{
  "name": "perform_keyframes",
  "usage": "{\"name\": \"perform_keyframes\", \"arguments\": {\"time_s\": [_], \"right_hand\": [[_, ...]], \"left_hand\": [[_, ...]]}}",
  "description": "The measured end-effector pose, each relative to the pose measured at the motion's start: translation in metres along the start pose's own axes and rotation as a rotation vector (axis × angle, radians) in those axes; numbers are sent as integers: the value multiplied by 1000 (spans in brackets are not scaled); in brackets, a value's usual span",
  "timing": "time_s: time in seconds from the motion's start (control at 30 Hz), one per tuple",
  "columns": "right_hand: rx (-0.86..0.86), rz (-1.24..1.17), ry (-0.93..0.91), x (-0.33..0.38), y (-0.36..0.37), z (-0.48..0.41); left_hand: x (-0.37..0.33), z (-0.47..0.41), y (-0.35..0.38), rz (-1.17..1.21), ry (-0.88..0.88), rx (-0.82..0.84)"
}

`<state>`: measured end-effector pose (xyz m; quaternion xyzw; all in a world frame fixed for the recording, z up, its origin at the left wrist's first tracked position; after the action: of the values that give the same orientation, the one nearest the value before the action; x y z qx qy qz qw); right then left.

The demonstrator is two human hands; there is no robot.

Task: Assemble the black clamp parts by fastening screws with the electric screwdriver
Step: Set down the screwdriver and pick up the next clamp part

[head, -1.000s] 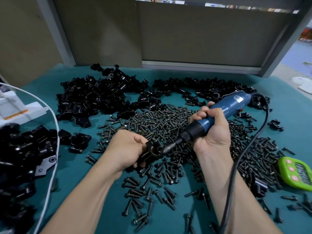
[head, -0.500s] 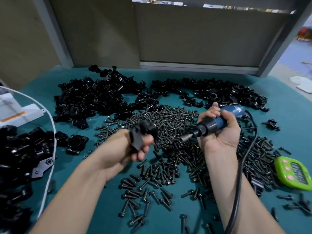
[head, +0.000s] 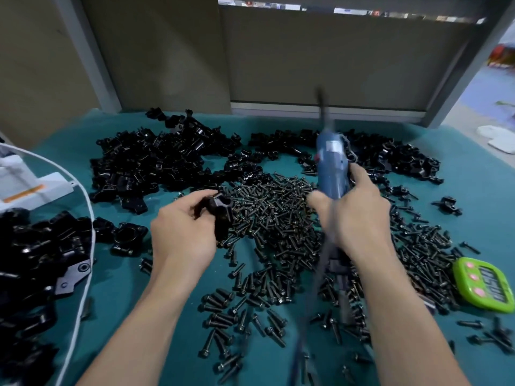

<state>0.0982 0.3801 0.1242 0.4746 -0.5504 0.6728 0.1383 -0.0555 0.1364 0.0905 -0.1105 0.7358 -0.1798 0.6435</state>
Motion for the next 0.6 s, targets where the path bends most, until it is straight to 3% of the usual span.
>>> {"name": "perform_keyframes", "arguments": {"time_s": [0.13, 0.27, 0.33, 0.4, 0.5, 0.57, 0.6], "right_hand": [[46, 411, -2, -10, 7, 3], [15, 519, -14, -2, 14, 12], [-125, 483, -162, 19, 9, 19], [-142, 166, -306, 38, 8, 32], [283, -251, -352, 59, 46, 58], [509, -244, -323, 59, 77, 74], [526, -251, -303, 56, 85, 76]], "left_hand": [[-15, 10, 2, 27, 211, -1], [-19, 17, 4, 71, 278, -4], [-18, 16, 1, 103, 268, -37], [-15, 14, -4, 136, 238, -88], [-14, 15, -6, 184, 227, -116], [-12, 14, -4, 205, 223, -105], [-11, 12, -3, 194, 222, -95]]}}
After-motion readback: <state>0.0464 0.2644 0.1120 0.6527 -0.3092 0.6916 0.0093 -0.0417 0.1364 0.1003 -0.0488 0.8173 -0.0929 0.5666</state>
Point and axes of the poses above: each hand's wrist, its own z-axis away from the middle knuckle, its own y-axis out of the palm, x = y × z, the point moved 8 cm from there along -z, towards the middle knuckle, and after that the axes turned 2 degrees about -z, right-handed, at the moved point
